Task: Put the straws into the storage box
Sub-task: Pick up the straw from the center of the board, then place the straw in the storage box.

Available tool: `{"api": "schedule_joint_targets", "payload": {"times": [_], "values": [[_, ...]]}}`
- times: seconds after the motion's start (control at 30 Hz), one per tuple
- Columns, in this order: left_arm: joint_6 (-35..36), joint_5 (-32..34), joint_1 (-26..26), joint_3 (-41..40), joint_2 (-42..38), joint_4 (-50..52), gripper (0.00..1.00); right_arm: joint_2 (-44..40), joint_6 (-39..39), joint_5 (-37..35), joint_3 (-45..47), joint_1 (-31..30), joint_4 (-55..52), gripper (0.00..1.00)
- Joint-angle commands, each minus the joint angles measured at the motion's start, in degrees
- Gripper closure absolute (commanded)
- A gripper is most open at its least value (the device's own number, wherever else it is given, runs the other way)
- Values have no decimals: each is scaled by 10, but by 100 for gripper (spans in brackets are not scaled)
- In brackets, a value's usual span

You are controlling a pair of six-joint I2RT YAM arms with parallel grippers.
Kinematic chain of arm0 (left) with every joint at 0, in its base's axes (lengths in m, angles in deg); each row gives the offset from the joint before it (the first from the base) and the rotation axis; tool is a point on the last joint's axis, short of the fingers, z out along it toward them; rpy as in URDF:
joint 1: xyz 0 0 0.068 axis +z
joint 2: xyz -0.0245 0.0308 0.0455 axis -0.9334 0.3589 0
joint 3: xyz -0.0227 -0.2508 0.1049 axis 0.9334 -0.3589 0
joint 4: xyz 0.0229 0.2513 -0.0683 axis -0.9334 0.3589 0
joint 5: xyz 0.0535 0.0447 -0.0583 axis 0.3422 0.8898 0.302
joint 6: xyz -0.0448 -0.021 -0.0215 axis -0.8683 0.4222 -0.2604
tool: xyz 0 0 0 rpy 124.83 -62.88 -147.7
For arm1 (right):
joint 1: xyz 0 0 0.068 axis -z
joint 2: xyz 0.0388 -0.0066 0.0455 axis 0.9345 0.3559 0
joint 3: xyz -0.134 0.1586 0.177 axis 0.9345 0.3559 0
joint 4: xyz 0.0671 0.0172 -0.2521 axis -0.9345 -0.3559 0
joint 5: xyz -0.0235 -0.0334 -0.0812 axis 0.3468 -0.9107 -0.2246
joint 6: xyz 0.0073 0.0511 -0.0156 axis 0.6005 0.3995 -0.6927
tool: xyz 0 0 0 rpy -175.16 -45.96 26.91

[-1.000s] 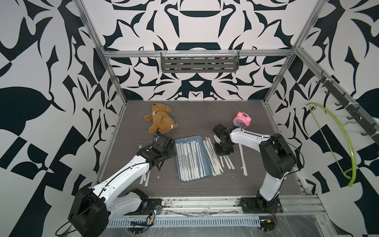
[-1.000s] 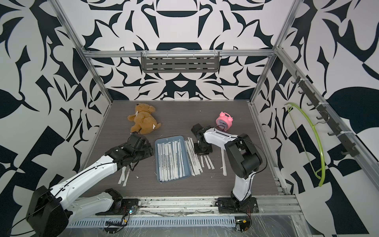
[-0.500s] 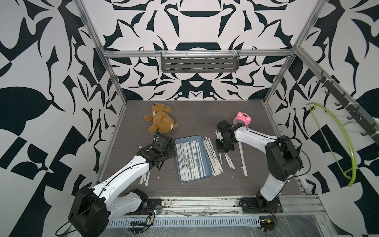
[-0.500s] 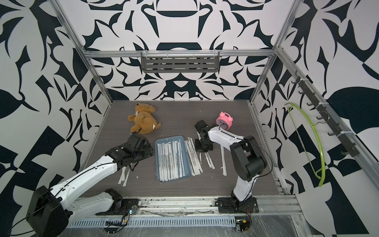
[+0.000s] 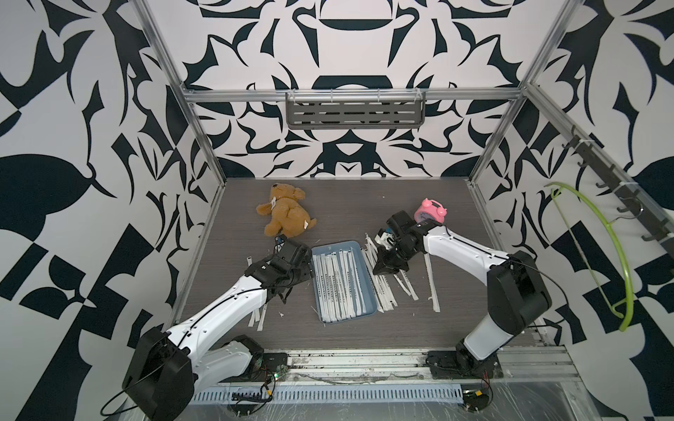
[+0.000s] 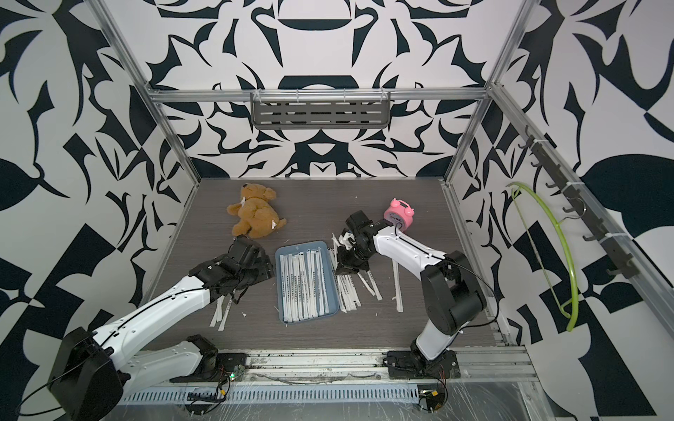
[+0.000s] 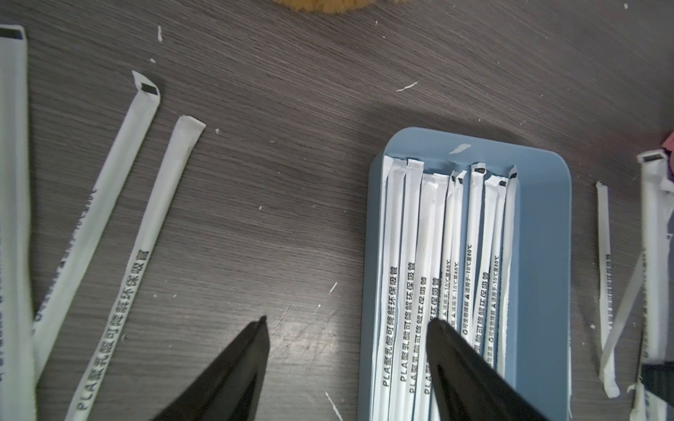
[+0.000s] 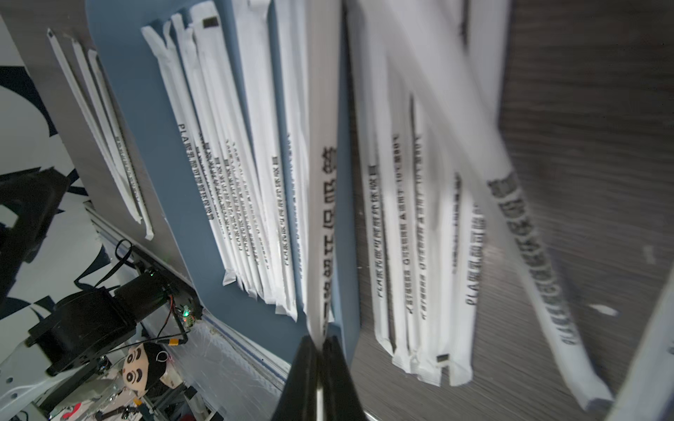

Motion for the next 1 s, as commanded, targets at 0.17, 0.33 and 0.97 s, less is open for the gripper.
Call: {"api": "schedule_joint_targets", "payload": {"times": [0.17,0.33,0.97], "values": [[-2,-1,2,-7,-14,9,25,-5,27,-147,-48,34,-30,94],[-1,4,2,-8,-12,1,25,16,158,134,31,44,179,94],[-4,-1,3,-12,-8,-3,25,-5,260,206,107,166,325,95]]}}
